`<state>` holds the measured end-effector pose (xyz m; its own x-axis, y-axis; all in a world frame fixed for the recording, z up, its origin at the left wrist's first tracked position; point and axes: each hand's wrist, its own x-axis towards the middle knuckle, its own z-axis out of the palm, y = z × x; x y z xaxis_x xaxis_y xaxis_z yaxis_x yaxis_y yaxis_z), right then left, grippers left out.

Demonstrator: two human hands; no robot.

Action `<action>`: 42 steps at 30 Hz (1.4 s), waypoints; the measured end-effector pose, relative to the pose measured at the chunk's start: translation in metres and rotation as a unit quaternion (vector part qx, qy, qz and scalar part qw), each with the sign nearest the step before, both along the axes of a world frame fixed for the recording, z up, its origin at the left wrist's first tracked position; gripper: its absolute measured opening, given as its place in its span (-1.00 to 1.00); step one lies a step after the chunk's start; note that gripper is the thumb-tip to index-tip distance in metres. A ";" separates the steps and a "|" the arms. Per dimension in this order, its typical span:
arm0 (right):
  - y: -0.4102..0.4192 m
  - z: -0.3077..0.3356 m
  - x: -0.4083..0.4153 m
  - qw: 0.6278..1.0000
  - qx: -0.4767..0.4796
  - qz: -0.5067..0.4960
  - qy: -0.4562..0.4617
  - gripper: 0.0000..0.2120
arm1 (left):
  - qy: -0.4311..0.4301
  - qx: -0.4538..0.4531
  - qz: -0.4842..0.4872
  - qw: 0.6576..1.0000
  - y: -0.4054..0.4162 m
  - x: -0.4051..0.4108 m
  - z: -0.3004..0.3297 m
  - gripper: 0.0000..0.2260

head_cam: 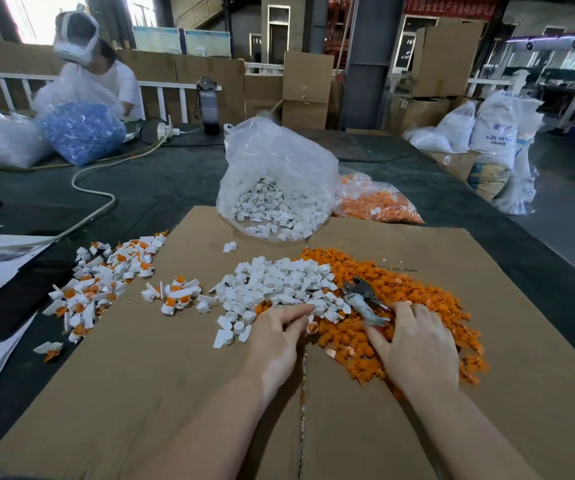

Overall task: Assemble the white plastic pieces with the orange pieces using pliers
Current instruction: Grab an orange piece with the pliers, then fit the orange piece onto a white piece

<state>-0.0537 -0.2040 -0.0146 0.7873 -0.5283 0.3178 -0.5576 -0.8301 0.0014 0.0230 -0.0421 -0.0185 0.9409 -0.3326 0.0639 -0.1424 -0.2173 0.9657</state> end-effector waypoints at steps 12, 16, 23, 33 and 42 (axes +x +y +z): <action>0.054 -0.013 0.006 0.930 0.069 0.251 -0.258 -0.76 | -0.002 -0.022 -0.002 1.000 0.004 0.003 -0.007 -0.81; 0.055 -0.016 0.007 0.926 0.101 0.250 -0.263 -0.83 | 0.006 -0.033 -0.017 0.999 0.007 -0.001 -0.008 -0.78; 0.055 -0.019 0.006 0.926 0.123 0.231 -0.271 -0.85 | 0.016 -0.055 -0.069 0.996 0.007 -0.007 -0.006 -0.67; 0.056 -0.016 0.001 0.919 0.134 0.278 -0.247 -0.72 | -0.007 -0.004 -0.047 0.999 0.008 -0.008 -0.005 -0.65; 0.056 -0.015 0.001 0.919 0.130 0.258 -0.268 -0.83 | -0.028 -0.072 0.047 0.996 0.012 -0.006 0.002 -0.75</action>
<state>-0.0526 -0.1479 -0.0300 0.7211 -0.2419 0.6493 0.0477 -0.9175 -0.3949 0.0168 -0.0299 -0.0161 0.9610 -0.2269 0.1579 -0.1824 -0.0915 0.9790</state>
